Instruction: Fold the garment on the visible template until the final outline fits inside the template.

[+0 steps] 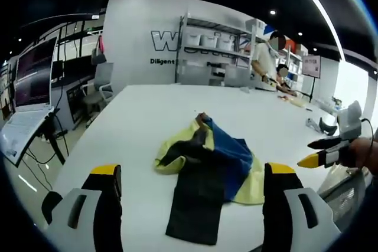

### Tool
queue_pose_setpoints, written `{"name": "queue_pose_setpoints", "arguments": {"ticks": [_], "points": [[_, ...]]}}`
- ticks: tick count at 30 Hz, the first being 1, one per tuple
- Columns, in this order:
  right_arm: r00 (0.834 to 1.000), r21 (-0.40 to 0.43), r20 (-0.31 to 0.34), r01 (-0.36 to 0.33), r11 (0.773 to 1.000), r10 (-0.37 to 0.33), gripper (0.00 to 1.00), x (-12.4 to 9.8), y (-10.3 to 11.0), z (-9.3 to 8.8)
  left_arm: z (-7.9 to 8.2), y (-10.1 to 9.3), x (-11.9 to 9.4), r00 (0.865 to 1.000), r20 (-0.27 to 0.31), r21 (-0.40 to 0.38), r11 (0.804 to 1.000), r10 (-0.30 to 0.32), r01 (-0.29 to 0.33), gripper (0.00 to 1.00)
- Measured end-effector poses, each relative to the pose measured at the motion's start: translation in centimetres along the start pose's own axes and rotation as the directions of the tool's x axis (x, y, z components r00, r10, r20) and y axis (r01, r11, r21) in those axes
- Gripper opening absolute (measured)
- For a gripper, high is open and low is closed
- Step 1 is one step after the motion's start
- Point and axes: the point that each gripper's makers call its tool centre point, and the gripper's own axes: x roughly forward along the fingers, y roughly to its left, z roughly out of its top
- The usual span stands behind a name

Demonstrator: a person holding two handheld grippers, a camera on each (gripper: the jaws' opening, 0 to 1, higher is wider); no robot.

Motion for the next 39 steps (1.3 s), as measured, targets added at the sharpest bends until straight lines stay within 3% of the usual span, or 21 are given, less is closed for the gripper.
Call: {"name": "queue_pose_setpoints", "arguments": {"ticks": [39], "points": [[1.0,0.0,-0.024,-0.012,1.0,0.012,0.98,0.37,0.3,-0.11,-0.75,0.24,0.39,1.0,-0.021,-0.002,1.0,-0.006,0.006,0.95]]}}
